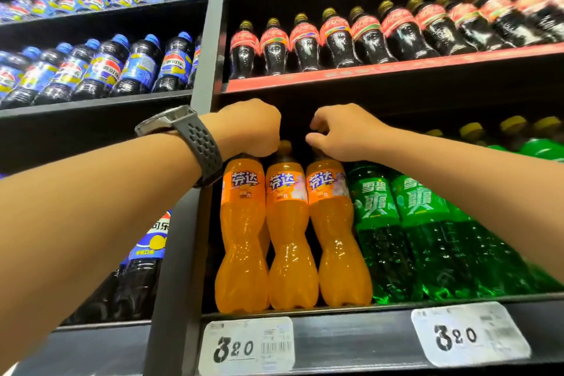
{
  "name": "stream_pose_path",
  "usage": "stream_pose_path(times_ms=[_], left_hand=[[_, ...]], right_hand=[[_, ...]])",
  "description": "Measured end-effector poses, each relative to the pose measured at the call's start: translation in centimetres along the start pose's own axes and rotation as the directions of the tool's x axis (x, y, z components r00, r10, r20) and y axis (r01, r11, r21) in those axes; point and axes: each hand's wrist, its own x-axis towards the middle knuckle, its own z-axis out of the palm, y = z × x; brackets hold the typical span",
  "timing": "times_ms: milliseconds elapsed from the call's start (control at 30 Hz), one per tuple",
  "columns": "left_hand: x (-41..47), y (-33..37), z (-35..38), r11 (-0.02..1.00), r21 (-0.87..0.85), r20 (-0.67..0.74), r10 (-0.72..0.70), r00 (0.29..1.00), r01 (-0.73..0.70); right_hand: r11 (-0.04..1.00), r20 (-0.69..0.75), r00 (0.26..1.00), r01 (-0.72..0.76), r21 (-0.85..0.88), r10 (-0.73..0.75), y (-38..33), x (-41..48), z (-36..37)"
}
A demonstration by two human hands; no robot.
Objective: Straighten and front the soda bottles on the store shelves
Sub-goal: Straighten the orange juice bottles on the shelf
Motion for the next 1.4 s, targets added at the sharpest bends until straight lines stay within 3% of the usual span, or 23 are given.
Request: stream_pose_path(times_ms=[67,167,300,533,667,867,1033,1167,1267,1400], left_hand=[[0.3,0.6,0.6,0.984,-0.17,-0.117,0.025,0.993,-0.045],[0.8,2.1,1.3,0.931,-0.346,-0.108,0.084,0.991,-0.117],[1.7,3.9,2.7,0.914,-0.401,-0.042,0.052,0.998,-0.064],[2.4,5.3,4.1,0.844,-0.53,-0.118,-0.167,0.979,0.08],[2.6,5.7,4.4,0.797,-0.593,-0.119,-0.223,0.967,0.111],[2.5,6.2,4.8,0.793,-0.601,-0.135,-0.223,0.965,0.099],[2.7,6.6,4.4,0.825,-0.552,-0.149,-0.241,0.959,0.121],[2.7,7.1,4.3,0.827,-0.541,-0.125,-0.262,0.957,0.156],[3.1,7.1,3.9,0.826,-0.539,-0.101,-0.259,0.96,0.166],[4.2,7.8,2.8,0.845,-0.525,-0.116,-0.189,0.975,0.102]], right_hand=[[0.998,0.042,0.998,-0.038,-0.055,0.04,1.5,-0.4,-0.4],[0.988,0.087,0.993,-0.073,-0.135,0.085,3.3,-1.3,-0.7],[0.962,0.122,0.988,-0.057,-0.269,0.092,5.1,-2.1,-0.6],[0.984,0.12,0.99,-0.054,-0.169,0.075,6.2,-2.3,-0.4],[0.98,0.146,0.988,-0.017,-0.198,0.046,6.4,-2.2,-0.4],[0.987,0.24,0.971,0.037,-0.156,0.002,7.6,-2.1,-1.3],[0.949,0.198,0.98,0.078,-0.304,-0.017,9.9,-2.3,-2.8],[0.93,0.306,0.952,0.113,-0.349,-0.001,11.8,-2.7,-4.2],[0.93,0.385,0.923,0.143,-0.339,-0.001,12.2,-3.0,-4.9],[0.95,0.377,0.926,0.14,-0.28,-0.025,12.4,-3.1,-5.2]])
